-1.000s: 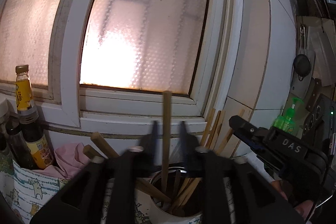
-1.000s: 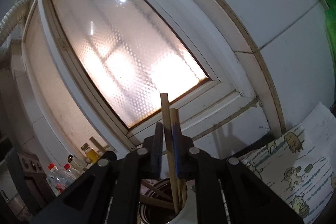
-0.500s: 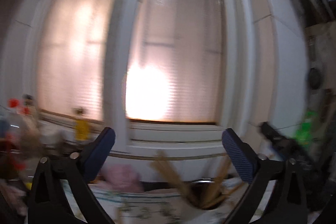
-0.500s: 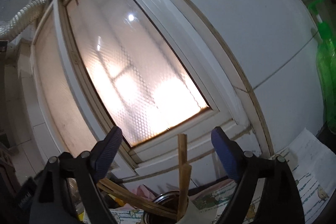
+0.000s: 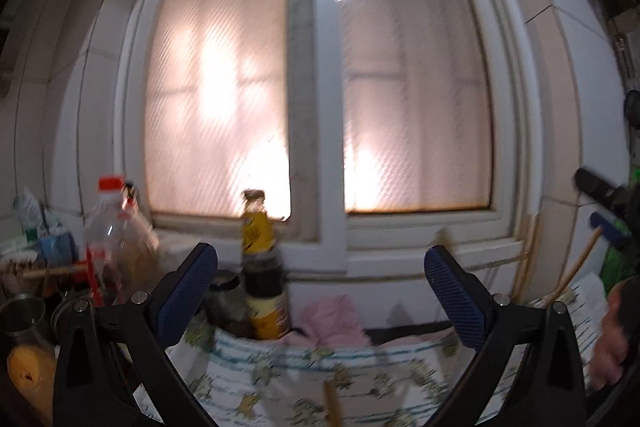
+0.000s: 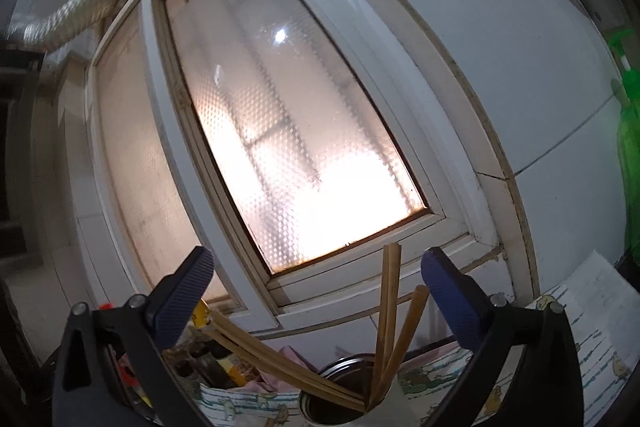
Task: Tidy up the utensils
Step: 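Move both open grippers back from the cup toward the loose chopsticks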
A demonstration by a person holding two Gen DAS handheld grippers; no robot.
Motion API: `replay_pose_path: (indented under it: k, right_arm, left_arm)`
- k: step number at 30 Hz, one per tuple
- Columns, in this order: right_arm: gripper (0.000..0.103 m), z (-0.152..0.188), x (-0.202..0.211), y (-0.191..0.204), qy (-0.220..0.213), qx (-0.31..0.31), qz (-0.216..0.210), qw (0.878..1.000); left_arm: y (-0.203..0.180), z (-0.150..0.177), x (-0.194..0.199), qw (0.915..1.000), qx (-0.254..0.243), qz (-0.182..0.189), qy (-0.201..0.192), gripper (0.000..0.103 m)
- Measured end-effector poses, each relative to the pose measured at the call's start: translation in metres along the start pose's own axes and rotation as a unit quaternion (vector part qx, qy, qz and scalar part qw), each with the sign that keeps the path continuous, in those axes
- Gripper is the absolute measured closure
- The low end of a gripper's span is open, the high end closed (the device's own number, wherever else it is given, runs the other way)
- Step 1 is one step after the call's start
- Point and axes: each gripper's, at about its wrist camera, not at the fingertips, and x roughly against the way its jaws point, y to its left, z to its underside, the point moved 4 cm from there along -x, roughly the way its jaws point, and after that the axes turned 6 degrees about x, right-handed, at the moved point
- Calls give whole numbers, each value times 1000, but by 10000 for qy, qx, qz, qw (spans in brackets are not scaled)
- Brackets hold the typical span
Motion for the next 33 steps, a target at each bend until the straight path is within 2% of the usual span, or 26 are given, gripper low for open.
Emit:
replay_pose_path:
  k: [8, 11, 14, 19, 22, 25, 29, 33]
  right_arm:
    - [0, 13, -1, 25, 30, 540, -33, 9985]
    - [0, 21, -5, 32, 143, 681, -83, 9975]
    - [0, 27, -8, 38, 205, 816, -77, 9964]
    - [0, 37, -9, 47, 276, 1024, -106, 9943]
    - [0, 43, -7, 55, 295, 1114, -163, 9932]
    - [0, 49, -4, 62, 211, 1253, -91, 9919]
    - [0, 52, 2, 68, 114, 1292, -130, 9915]
    - [0, 54, 2, 73, 202, 1278, -268, 9912]
  left_arm:
    - [53, 43, -23, 9976, 271, -406, 484, 0]
    - [66, 57, -28, 9966, 368, -364, 634, 0]
    - [72, 69, -32, 9956, 290, -492, 746, 0]
    - [72, 72, -28, 9960, 178, -469, 746, 0]
    - [71, 77, -30, 9952, 187, -398, 875, 0]
    - [71, 77, -31, 9949, 153, -480, 871, 0]
    - [76, 78, -34, 9934, 285, -544, 972, 0]
    - [86, 77, -35, 9914, 558, -589, 1028, 0]
